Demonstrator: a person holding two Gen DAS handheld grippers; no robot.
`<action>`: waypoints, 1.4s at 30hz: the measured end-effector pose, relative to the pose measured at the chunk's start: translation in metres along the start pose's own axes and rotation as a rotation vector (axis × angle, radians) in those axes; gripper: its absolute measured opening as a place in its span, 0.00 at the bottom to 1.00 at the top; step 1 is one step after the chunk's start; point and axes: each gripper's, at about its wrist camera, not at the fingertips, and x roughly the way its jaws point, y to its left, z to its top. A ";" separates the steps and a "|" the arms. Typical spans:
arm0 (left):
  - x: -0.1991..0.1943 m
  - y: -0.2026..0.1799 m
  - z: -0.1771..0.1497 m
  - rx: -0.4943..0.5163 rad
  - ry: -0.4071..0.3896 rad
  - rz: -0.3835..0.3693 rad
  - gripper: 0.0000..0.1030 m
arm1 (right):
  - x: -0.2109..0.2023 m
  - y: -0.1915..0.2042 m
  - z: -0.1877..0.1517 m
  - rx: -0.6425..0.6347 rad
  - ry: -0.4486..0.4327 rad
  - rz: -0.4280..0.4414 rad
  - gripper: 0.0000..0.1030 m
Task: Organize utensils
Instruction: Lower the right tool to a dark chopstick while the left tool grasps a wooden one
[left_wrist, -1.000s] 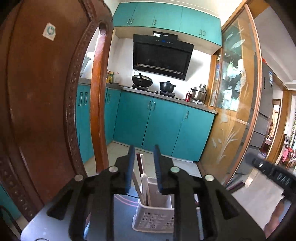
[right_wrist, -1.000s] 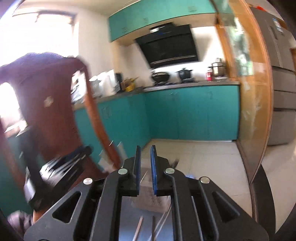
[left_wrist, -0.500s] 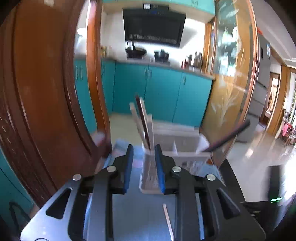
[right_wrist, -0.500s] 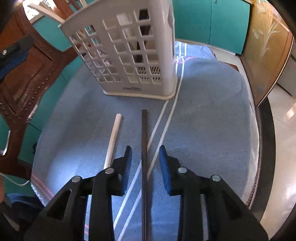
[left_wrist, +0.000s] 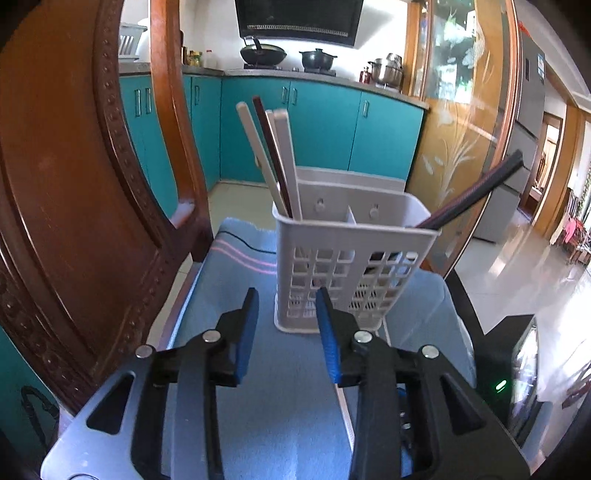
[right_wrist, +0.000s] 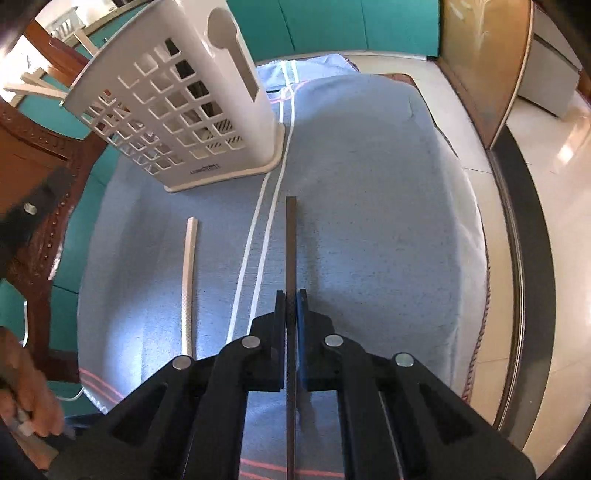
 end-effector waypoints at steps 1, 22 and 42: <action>0.003 -0.001 -0.002 0.003 0.014 -0.002 0.32 | -0.001 0.000 0.001 -0.004 -0.006 0.003 0.07; 0.039 -0.039 -0.030 0.095 0.133 -0.005 0.43 | 0.002 0.006 0.009 -0.124 -0.081 -0.108 0.30; 0.082 -0.046 -0.059 0.078 0.364 -0.072 0.54 | -0.018 -0.028 0.029 -0.022 -0.133 -0.051 0.22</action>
